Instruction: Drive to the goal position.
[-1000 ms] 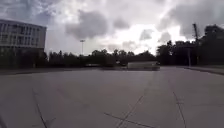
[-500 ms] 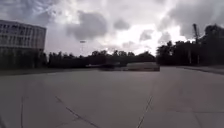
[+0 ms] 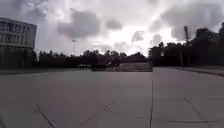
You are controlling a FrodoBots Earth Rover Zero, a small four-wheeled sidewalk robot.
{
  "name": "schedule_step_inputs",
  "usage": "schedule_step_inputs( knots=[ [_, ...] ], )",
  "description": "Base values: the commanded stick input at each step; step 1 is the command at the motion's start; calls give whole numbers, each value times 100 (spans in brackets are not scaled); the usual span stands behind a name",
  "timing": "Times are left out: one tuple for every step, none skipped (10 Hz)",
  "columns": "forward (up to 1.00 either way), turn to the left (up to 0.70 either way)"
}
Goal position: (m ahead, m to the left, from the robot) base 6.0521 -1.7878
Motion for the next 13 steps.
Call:
schedule_step_inputs(
  knots=[
    [70,-35],
    [70,-35],
    [70,-24],
    [70,-9],
    [70,0],
    [70,0],
    [70,0],
    [70,0],
    [70,0],
    [70,0],
    [70,0],
    [70,0],
    [70,0]
  ],
)
